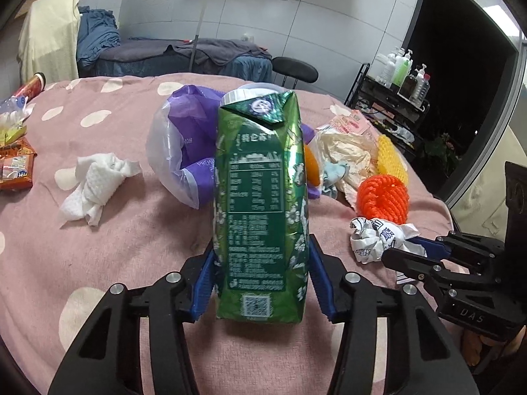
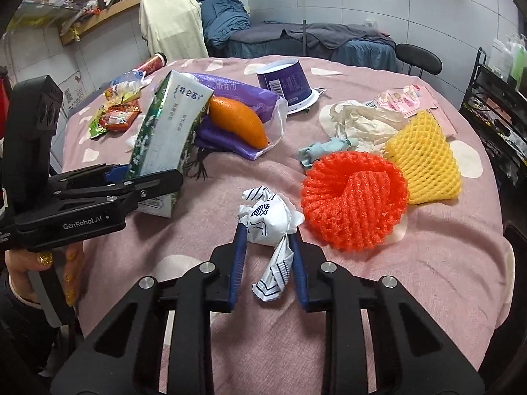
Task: Collect trash
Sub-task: 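Carry both items to the brown bin while the right tool releases the wrapper inside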
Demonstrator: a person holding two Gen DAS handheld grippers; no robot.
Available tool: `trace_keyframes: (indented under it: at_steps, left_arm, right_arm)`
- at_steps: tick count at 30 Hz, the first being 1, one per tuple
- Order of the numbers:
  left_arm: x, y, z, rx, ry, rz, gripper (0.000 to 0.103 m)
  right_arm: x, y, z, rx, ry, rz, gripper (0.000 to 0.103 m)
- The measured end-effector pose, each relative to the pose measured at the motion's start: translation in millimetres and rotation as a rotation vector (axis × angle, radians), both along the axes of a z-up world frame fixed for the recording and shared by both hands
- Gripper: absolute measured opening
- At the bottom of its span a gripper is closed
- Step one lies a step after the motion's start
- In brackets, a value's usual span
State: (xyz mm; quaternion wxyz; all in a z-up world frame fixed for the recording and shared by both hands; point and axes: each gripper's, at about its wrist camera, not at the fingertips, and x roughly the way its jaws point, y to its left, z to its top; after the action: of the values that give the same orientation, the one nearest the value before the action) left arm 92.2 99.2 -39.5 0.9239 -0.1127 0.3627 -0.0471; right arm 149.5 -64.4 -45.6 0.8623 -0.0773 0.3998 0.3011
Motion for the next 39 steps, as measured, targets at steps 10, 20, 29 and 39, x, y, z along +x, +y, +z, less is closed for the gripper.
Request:
trace_keyframes:
  at_steps: [10, 20, 29, 39]
  left_arm:
    - [-16.6, -14.7, 6.7, -0.010, -0.039, 0.003, 0.050]
    - [-31.2, -39.2, 16.9, -0.019, -0.090, -0.030, 0.050]
    - [-25.5, -76.4, 23.5, -0.042, -0.119, -0.125, 0.050]
    - [-6.6, -143.2, 29.5, -0.030, -0.145, -0.310, 0.050]
  right_arm:
    - [-14.3, -28.1, 8.0, 0.075, -0.016, -0.050, 0.010]
    - [-31.5, -63.1, 17.7, 0.144, -0.059, -0.106, 0.010]
    - [-43.9, -116.9, 33.8, 0.198, -0.128, -0.229, 0.010]
    - [-40.0, -235.5, 32.6, 0.194, -0.185, -0.605, 0.010]
